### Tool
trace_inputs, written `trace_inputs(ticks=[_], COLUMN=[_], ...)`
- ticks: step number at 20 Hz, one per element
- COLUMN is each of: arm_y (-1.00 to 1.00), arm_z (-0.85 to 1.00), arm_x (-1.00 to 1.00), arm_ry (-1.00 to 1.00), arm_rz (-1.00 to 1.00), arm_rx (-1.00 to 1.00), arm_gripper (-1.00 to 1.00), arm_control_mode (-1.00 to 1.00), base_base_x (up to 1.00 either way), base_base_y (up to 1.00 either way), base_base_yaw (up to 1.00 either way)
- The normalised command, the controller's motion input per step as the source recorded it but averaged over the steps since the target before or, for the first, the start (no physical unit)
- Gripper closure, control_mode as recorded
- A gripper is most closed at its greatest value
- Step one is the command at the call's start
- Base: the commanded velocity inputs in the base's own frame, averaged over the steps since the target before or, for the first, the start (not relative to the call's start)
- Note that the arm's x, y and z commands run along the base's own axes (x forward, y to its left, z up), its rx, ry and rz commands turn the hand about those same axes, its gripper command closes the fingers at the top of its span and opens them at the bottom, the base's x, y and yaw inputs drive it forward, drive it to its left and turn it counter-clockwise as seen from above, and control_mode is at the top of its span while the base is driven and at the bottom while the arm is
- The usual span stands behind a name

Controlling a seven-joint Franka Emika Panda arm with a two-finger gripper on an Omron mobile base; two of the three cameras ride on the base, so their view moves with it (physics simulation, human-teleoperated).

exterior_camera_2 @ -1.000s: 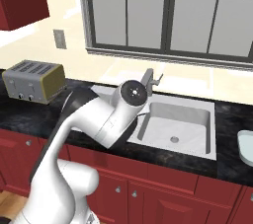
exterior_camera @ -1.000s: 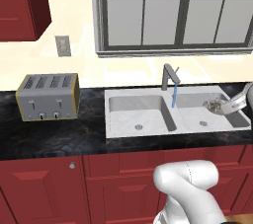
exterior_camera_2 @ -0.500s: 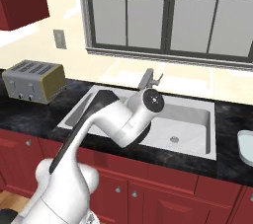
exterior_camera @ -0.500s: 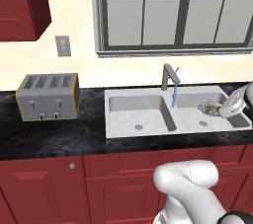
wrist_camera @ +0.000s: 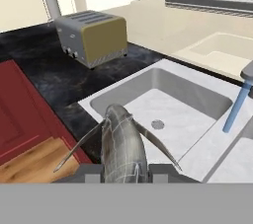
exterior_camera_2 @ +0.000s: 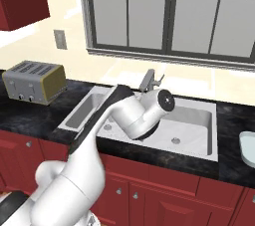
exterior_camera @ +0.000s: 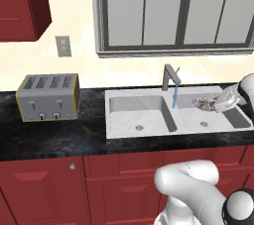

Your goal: Take the fish out of the fridge, briefly rinse it in the sink, and place it on the tray next to the sink.

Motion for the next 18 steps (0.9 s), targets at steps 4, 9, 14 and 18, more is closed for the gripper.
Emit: trace_inputs(ticks=[4, 9, 14, 18], arm_y=[-0.03, -0.03, -0.08, -0.25], arm_z=[-0.21, -0.33, -0.37, -0.19], arm_x=[0.32, 0.33, 0.31, 0.30], arm_ry=[-0.04, 0.00, -0.01, 0.00], arm_rz=[0.01, 0.00, 0.00, 0.00], arm_rx=[0.00, 0.00, 0.00, 0.00], arm_gripper=[1.00, 1.00, 1.00, 1.00], arm_control_mode=[-1.00, -1.00, -1.00, -1.00], base_base_x=[0.00, 0.00, 0.00, 0.00], base_base_y=[0.00, 0.00, 0.00, 0.00], base_base_yaw=[0.00, 0.00, 0.00, 0.00])
